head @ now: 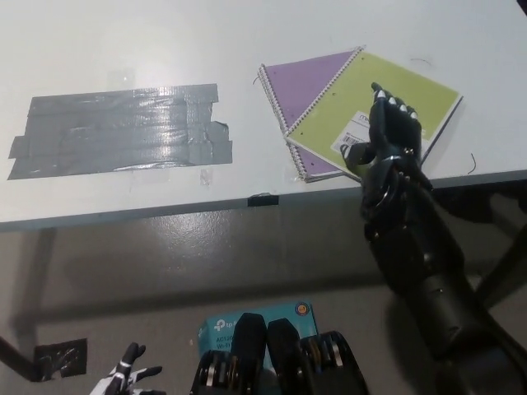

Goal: The robot uses its right hand to align two notebooks stacked together until they are fully overlapped

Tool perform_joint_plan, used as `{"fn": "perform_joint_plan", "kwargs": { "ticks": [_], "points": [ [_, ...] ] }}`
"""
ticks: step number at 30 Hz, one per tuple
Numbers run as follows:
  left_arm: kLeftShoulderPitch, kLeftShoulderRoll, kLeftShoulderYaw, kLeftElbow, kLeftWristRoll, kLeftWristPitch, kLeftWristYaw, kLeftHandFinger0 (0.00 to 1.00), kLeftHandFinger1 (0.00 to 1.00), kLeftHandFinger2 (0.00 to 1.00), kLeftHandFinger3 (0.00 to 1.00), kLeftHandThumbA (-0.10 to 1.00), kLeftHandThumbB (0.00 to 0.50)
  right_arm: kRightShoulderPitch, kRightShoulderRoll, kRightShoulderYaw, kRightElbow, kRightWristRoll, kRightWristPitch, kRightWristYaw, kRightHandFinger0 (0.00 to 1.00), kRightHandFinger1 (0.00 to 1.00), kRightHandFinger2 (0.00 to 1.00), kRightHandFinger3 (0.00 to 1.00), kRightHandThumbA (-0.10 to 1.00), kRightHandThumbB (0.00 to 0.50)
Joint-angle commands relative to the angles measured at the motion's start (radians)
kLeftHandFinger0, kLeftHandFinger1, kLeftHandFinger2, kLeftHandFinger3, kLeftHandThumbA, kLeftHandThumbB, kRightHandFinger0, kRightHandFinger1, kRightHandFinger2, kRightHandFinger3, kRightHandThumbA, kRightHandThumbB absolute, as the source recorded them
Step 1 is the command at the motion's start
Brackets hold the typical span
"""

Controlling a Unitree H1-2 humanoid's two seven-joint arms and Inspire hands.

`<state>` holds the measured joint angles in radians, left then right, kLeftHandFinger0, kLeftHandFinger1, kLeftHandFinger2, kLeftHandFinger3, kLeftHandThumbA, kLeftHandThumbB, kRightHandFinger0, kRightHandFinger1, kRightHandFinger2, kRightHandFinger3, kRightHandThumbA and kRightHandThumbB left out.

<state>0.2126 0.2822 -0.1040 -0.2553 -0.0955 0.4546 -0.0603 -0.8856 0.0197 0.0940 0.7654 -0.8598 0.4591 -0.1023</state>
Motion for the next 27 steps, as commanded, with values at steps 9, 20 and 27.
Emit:
{"fn": "perform_joint_plan", "kwargs": {
  "ticks": [9,20,27],
  "points": [
    [0.013,0.013,0.030,-0.011,0.000,-0.033,-0.049,0.57,0.62,0.83,1.00,1.00,0.500,0.087,0.002,0.005,0.017,0.037,0.011,-0.045,1.00,1.00,1.00,1.00,1.00,0.227],
    [0.015,0.020,0.041,-0.019,-0.057,-0.032,-0.120,0.71,0.67,0.84,1.00,1.00,0.500,0.169,-0.040,0.017,-0.010,0.120,0.011,0.027,1.00,1.00,1.00,1.00,1.00,0.279],
    [0.014,0.029,0.051,-0.024,-0.069,-0.034,-0.149,0.76,0.75,0.90,1.00,1.00,0.500,0.195,-0.037,0.020,-0.020,0.190,0.000,0.085,1.00,1.00,1.00,1.00,1.00,0.308]
  ]
}}
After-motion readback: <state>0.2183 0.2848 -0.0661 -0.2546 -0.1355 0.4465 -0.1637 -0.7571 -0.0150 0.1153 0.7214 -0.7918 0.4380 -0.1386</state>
